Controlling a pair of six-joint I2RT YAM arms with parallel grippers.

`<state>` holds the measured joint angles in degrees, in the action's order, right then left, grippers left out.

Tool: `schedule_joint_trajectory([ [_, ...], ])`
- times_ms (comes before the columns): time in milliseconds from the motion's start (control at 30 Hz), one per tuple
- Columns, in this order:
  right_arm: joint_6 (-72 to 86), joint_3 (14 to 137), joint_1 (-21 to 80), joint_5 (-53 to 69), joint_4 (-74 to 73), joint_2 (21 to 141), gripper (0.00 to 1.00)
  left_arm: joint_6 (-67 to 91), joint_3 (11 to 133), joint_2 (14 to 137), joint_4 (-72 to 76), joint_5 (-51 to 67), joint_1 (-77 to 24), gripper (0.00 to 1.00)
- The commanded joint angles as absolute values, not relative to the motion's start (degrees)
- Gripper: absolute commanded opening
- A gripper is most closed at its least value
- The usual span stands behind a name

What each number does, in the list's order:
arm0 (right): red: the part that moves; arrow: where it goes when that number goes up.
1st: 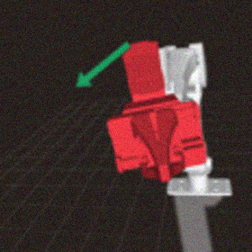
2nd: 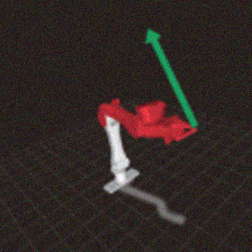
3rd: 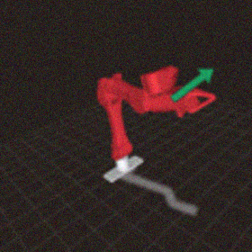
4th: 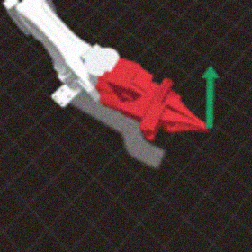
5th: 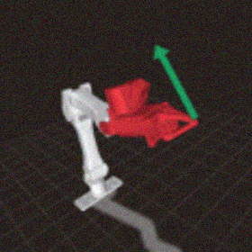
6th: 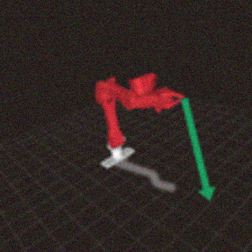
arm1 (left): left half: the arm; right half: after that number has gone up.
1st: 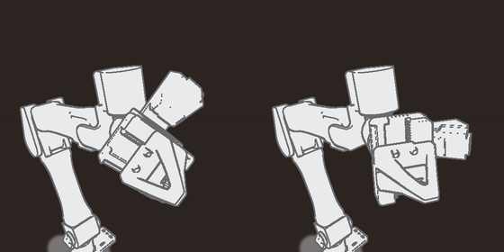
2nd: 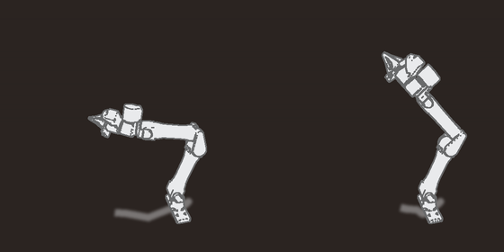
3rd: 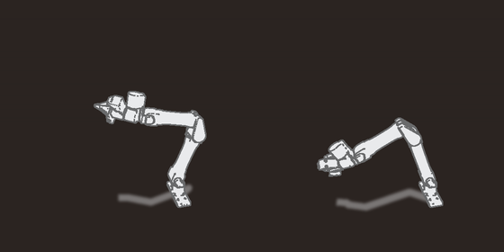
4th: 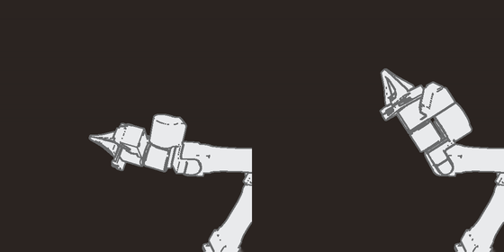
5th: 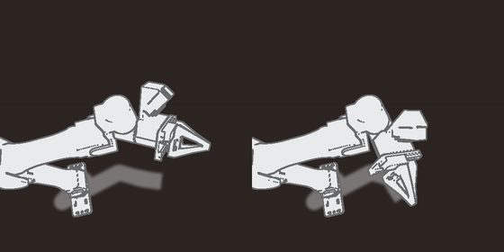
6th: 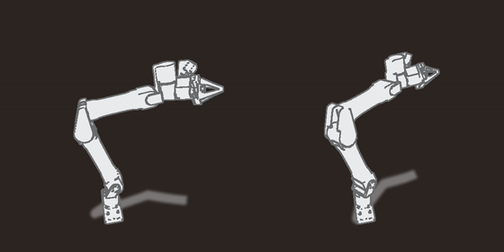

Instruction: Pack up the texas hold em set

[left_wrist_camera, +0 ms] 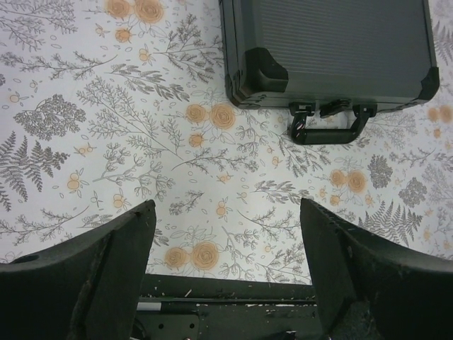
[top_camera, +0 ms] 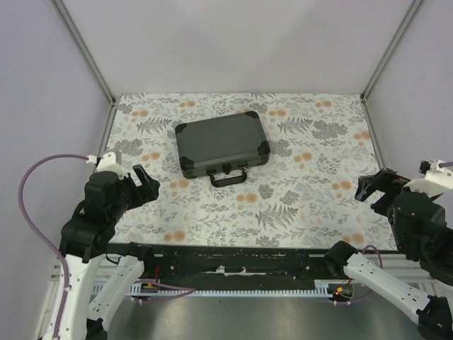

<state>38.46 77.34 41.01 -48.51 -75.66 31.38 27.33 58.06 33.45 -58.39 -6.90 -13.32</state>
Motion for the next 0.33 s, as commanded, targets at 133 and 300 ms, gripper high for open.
schedule_joint_trajectory([
  [133,36.91,79.45,40.96,-51.86,-78.31,29.27,0.98,24.79,62.22,32.08,-61.78,-8.61,-13.36,0.89],
  [300,37.35,78.84,40.96,-54.04,-78.31,29.79,0.98,24.26,63.54,32.87,-63.02,-9.05,-13.36,0.91],
])
